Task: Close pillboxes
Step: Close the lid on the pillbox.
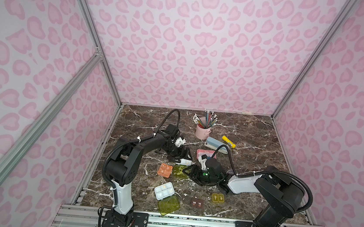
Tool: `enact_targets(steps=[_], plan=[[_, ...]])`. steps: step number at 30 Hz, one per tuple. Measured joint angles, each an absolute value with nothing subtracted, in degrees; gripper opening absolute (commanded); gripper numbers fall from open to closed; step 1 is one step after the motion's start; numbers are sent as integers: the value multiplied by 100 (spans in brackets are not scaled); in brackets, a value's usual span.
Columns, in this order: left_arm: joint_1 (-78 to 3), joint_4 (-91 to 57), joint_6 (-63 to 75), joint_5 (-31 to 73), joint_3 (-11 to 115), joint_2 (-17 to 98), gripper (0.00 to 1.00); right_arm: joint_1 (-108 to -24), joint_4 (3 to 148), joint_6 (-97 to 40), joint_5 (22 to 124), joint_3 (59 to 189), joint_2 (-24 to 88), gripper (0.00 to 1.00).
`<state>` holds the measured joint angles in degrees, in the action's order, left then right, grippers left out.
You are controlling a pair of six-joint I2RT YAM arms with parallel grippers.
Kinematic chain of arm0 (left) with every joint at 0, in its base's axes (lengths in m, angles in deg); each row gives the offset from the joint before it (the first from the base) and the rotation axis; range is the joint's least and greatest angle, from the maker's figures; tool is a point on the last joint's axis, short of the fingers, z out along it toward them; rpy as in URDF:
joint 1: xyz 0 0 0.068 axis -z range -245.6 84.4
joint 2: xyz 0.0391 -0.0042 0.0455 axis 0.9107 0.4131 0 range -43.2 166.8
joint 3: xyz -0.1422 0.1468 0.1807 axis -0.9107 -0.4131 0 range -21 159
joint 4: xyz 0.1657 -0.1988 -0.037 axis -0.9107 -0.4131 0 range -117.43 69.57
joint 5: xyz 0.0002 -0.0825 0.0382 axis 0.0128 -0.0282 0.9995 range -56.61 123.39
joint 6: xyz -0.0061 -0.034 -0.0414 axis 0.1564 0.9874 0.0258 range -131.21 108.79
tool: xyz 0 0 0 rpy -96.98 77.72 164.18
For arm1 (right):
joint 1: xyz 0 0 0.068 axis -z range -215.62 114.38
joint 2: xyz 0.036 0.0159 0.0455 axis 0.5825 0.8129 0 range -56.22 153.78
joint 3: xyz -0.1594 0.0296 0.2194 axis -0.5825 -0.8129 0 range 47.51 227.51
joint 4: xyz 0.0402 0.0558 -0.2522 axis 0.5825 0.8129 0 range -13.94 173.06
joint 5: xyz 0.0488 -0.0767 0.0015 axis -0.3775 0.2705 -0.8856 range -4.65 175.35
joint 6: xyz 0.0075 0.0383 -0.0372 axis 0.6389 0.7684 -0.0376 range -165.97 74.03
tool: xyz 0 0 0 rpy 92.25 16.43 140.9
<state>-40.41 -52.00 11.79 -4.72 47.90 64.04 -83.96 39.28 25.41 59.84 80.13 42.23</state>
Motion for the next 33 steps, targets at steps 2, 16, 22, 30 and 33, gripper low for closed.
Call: enact_targets(steps=[2,16,22,30,33], plan=[[-4037,-5198,1192,-472,4784,6404,87,-8407,3777,2545,5964,8011,4245,76],[-4019,-5163,1218,-518,4738,6308,87,-8449,3104,2626,5881,8063,4291,76],[-4019,-5202,1218,-583,4851,6201,87,-8464,3277,2495,5896,8271,4285,76],[-4021,-5344,1212,-625,4996,6041,87,-8457,3456,2342,5914,8472,4282,76],[-4043,-5388,1212,-625,5004,5982,87,-8431,3548,2311,5971,8540,4282,76]])
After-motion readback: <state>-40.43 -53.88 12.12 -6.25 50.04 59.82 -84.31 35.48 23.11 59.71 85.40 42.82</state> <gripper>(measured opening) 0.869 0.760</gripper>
